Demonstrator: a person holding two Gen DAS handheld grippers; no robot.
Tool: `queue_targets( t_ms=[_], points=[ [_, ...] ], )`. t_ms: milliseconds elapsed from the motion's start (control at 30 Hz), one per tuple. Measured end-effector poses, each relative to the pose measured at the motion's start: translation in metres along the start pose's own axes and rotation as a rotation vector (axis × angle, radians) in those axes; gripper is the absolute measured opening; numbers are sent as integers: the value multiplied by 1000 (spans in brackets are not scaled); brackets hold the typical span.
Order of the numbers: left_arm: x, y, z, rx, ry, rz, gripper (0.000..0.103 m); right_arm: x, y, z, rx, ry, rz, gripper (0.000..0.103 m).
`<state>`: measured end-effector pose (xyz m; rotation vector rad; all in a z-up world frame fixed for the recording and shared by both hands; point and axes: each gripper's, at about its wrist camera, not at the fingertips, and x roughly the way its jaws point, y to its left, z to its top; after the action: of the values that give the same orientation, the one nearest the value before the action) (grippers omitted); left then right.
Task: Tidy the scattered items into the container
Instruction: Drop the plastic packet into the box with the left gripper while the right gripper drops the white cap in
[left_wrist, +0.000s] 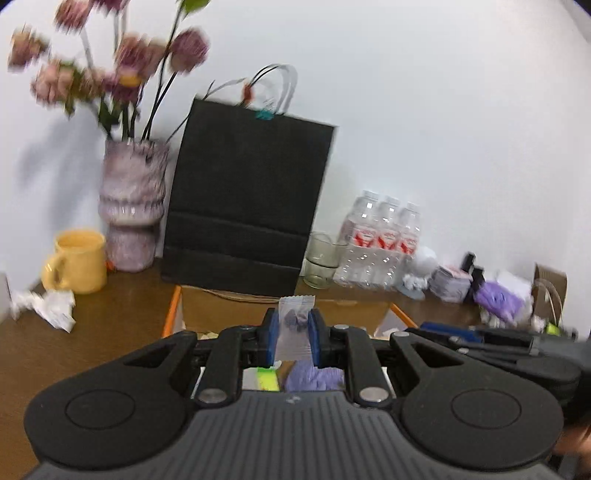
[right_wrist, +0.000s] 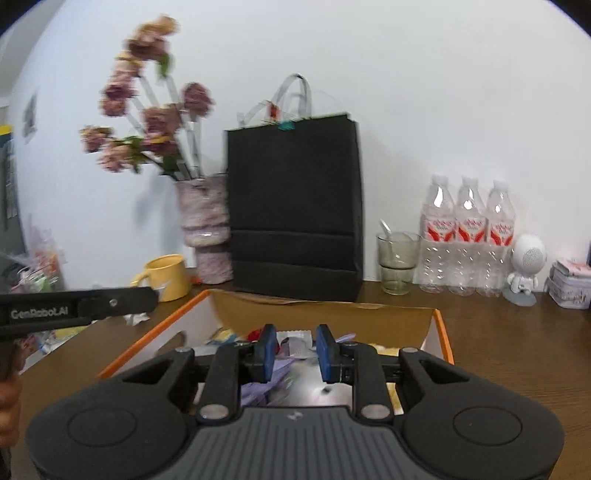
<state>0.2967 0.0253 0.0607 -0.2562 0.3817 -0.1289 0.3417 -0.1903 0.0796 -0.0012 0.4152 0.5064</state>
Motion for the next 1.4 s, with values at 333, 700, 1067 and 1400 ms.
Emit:
queue_targets(
  t_ms=[333, 700, 1067, 1400],
  points=[
    [76, 19, -13, -41, 167, 40, 18, 73, -37, -9, 51, 141, -89, 22],
    [87, 16, -19, 5, 196, 89, 28, 82, -30, -9, 18, 163, -80, 23],
    [83, 12, -15, 12, 211, 124, 85, 70, -23, -3, 4, 144, -104, 87],
    [58, 5, -2, 45, 125, 157, 103, 56, -19, 3, -7, 143, -130, 103]
  ],
)
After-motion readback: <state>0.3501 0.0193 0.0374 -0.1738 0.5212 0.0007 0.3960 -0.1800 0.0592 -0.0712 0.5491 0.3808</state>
